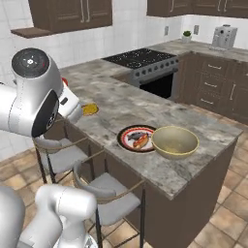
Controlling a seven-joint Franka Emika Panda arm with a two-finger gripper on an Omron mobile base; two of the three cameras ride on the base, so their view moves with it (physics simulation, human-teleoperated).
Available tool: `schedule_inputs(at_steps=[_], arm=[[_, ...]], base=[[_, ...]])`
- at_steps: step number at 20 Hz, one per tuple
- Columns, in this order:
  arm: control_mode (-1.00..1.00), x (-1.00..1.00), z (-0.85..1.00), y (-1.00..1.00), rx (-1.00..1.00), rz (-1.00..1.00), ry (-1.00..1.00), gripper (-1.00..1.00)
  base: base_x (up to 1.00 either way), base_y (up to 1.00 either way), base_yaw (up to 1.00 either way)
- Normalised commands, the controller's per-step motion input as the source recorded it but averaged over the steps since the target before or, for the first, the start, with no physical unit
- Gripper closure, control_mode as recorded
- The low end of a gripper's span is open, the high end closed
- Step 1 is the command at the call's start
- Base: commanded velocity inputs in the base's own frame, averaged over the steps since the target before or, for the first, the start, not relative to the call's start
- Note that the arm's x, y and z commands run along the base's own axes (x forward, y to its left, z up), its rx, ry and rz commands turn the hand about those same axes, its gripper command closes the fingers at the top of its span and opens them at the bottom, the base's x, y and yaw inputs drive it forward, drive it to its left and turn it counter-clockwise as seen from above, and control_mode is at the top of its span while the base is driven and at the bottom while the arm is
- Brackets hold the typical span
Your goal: Take the smaller bowl and place it next to the appetizer plate on the dining counter , and place the larger bowl next to the plate with cooked food.
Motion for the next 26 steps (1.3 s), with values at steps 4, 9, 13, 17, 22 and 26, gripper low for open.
schedule_inputs(at_steps=[4,9,13,17,22,26], arm=[[1.00,0.00,0.00,0.00,0.00,0.00,0.00,1.00],[1.00,0.00,0.00,0.00,0.00,0.00,0.00,1.00],[1.00,0.00,0.00,0.00,0.00,0.00,0.00,1.00],[1.00,0.00,0.00,0.00,0.00,0.00,0.00,1.00],[1.00,0.00,0.00,0.00,0.00,0.00,0.00,1.00],[1.00,0.00,0.00,0.00,0.00,0.00,0.00,1.00]], base=[[0.47,1.00,-0.44],[0.42,1.00,-0.39],[0.20,1.00,-0.35],[0.00,1.00,-0.32],[0.00,1.00,-0.28],[0.00,1.00,-0.26]])
